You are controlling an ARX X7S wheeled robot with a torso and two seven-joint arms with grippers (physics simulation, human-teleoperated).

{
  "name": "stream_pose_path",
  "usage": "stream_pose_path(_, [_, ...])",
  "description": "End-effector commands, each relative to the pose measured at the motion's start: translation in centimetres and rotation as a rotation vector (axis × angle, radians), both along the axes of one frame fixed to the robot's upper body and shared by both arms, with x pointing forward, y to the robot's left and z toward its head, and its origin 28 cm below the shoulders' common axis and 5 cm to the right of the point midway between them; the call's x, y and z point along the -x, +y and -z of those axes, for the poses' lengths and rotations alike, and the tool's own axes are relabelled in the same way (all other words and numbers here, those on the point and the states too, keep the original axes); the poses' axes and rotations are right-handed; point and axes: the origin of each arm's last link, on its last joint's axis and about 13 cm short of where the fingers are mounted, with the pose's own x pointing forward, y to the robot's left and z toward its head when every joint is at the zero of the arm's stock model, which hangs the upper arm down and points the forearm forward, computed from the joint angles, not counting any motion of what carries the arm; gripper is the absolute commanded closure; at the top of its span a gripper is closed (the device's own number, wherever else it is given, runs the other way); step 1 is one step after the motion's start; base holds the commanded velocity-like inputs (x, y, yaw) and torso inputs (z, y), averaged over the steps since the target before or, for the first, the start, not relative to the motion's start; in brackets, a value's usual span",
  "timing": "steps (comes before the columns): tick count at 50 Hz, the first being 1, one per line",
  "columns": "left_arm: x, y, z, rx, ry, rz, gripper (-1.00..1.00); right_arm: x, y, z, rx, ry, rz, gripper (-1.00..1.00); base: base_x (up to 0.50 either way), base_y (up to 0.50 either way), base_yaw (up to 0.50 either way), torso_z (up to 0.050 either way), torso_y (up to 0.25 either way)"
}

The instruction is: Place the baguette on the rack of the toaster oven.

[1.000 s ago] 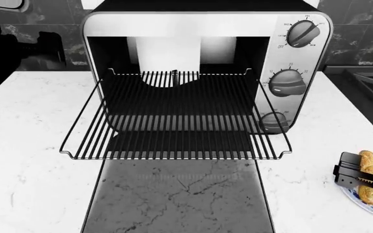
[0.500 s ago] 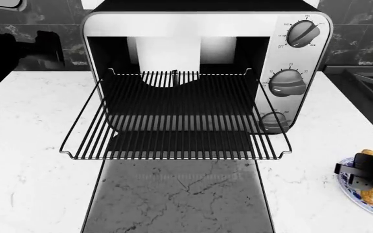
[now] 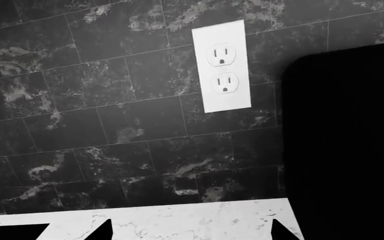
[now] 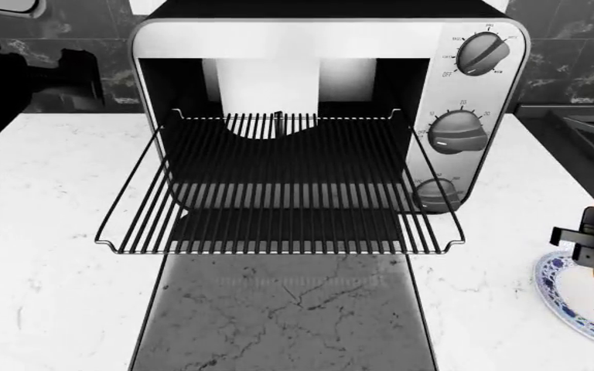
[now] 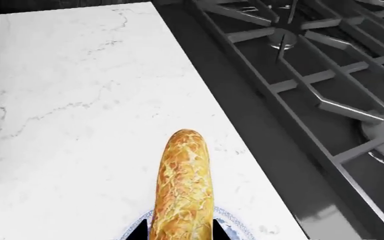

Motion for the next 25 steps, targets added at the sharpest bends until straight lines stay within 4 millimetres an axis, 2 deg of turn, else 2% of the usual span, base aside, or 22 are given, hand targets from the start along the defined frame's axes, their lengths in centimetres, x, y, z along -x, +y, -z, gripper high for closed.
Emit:
stream_pose_path(1, [-0.2,-0.1,-0.1,0.016,-0.013,0.024,-1.0,0.6,0.5,-4.1,0.039,-0.064,-0.069,1.0,0.0,0.0,0.0,0.0,0.0])
stream_pose_path(7, [-0.1,-0.1,-0.2,0.017,-0.015,0.026,-1.0,0.8,1.2,-5.3,0.049,-0.034,-0.169,1.0,0.0,0.0,0.0,0.0,0.0])
stream_pose_path(11, [-0.2,0.0,-0.2,0.011,-0.018,0.02,-1.0,1.5,2.2,-7.3,0.105,-0.009,-0.296,1.0,0.0,0.0,0.0,0.0,0.0])
stream_pose_path(15, [-0.3,0.0,-0.2,0.014,-0.014,0.018,-1.0,2.3,2.5,-8.7,0.072,-0.034,-0.362,1.0,0.0,0.0,0.0,0.0,0.0])
stream_pose_path(17, [-0.2,0.1,-0.3,0.014,-0.018,0.014,-1.0,2.8,3.1,-9.2,0.137,-0.032,-0.435,1.0,0.0,0.0,0.0,0.0,0.0])
stream_pose_path(25, [0.1,0.1,-0.3,0.011,-0.02,0.013,-1.0,3.6,4.1,-11.8,0.204,-0.044,-0.496,1.0,0.0,0.0,0.0,0.0,0.0])
